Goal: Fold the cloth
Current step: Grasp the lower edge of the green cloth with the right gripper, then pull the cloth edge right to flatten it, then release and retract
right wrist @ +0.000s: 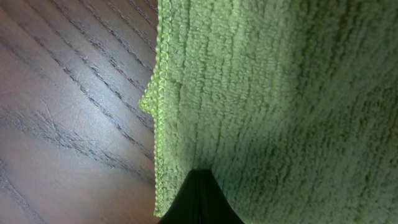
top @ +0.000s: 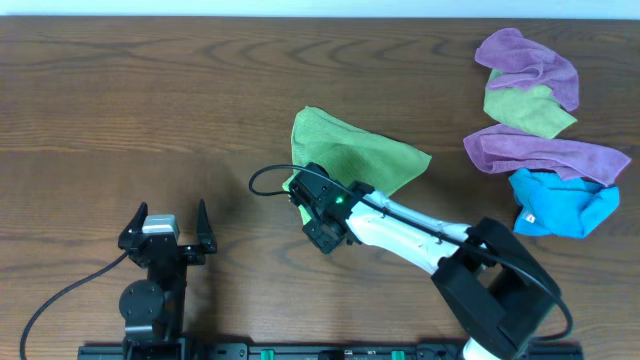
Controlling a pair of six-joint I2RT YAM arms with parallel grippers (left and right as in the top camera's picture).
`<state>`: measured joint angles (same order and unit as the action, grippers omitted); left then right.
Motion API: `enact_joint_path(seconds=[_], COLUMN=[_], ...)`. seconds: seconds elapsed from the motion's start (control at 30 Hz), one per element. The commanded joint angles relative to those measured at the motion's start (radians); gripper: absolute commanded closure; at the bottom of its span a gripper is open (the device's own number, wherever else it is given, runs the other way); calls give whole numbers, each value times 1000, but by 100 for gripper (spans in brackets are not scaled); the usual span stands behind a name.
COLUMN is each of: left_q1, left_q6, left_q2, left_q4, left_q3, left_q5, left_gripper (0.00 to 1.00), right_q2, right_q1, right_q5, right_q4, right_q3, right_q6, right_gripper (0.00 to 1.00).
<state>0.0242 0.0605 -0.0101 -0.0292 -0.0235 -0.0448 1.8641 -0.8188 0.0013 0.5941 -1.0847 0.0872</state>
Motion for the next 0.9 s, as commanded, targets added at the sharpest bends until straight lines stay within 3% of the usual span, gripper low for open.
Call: enact_joint_path(seconds=[0.0, 0.17, 0.4, 0.87], left_q1=[3, 3, 3, 3], left_q6=[14, 14, 14, 14], left_q2=[5, 5, 5, 5], left_q4=[-48, -48, -48, -48], left_q3=[19, 19, 19, 19], left_q5=[29, 29, 29, 29], left_gripper=[5, 5, 5, 5], right_q2=[63, 64, 64, 64], right_q1=[-4, 45, 218, 458], right_q5=[33, 129, 133, 164], right_q4=[27, 146, 292, 420], right_q3=[14, 14, 14, 45], right_q6=[6, 111, 249, 305], right_gripper=[98, 98, 98, 99])
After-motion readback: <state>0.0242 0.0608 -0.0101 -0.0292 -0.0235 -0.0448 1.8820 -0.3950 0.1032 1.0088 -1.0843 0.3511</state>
